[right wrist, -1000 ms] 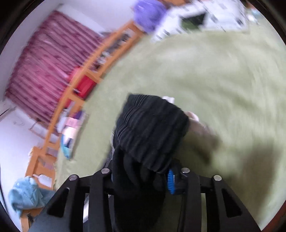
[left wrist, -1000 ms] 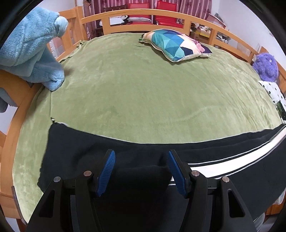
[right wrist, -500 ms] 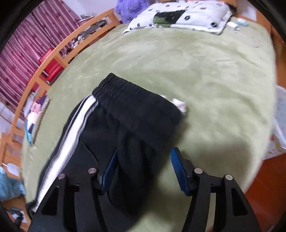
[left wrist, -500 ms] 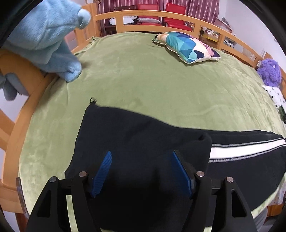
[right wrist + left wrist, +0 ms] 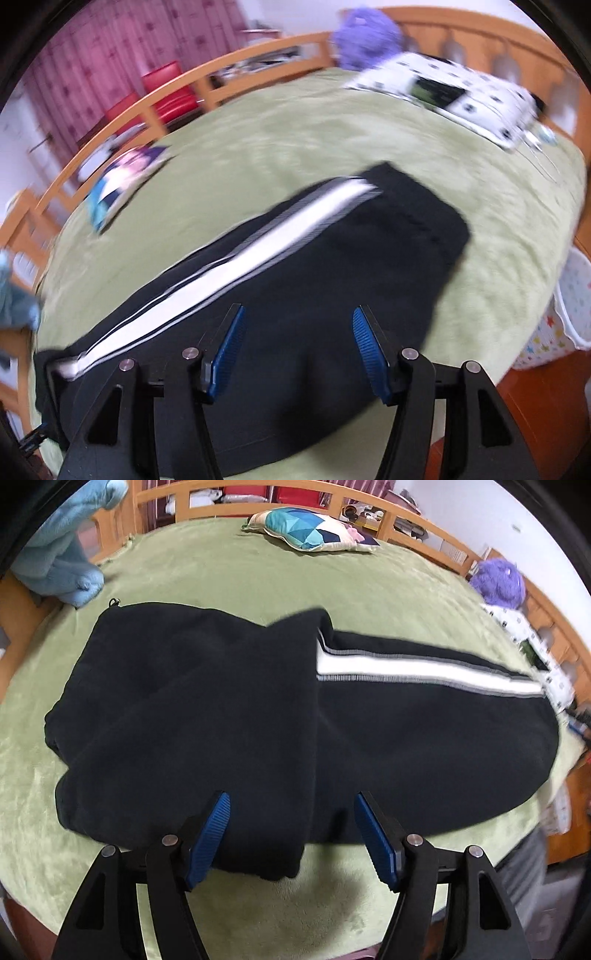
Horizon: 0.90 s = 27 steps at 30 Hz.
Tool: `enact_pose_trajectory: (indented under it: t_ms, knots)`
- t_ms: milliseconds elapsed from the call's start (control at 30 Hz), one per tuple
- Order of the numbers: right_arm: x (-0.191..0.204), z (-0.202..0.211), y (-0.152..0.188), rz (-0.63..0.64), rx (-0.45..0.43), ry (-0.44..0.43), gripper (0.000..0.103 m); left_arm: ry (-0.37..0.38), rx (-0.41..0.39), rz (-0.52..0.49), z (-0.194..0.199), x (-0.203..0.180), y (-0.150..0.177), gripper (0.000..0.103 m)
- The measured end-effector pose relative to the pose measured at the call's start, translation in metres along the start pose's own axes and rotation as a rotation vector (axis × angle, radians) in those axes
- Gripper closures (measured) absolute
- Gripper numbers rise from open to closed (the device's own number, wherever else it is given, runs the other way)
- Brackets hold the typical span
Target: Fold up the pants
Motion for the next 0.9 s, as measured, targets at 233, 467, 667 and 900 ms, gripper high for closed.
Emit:
enact_pose_trajectory:
  t_ms: [233, 467, 667, 900]
  knots:
    - [0.068, 0.009, 0.028, 0.153, 0.013, 0.031, 0.041, -0.150, -0.017, -0.052, -0.012, -0.005, 0.003, 0.080]
    - [0.104, 0.022, 0.038, 0.193, -0.077, 0.013, 0.019, -0.087, -0.120, -0.032, 0.034, 0.031, -0.025, 0.095]
    - [0.122, 0.006, 0.038, 0.234, -0.060, 0.023, 0.019, -0.153, -0.209, 0.013, 0.061, 0.072, -0.087, 0.095]
    - [0.131, -0.021, 0.036, 0.285, -0.008, 0.059, 0.019, -0.262, -0.268, 0.104, 0.069, 0.131, -0.147, 0.098]
Point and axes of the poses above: each gripper's, at about its wrist camera, not at the fingertips, and z roughly against the way its jaws point, x to its left, y to its underside, the point moved 4 cm from there along -z, roughly the way its jaws point, and after that the axes turned 12 degrees about x, right-handed, at the moved point
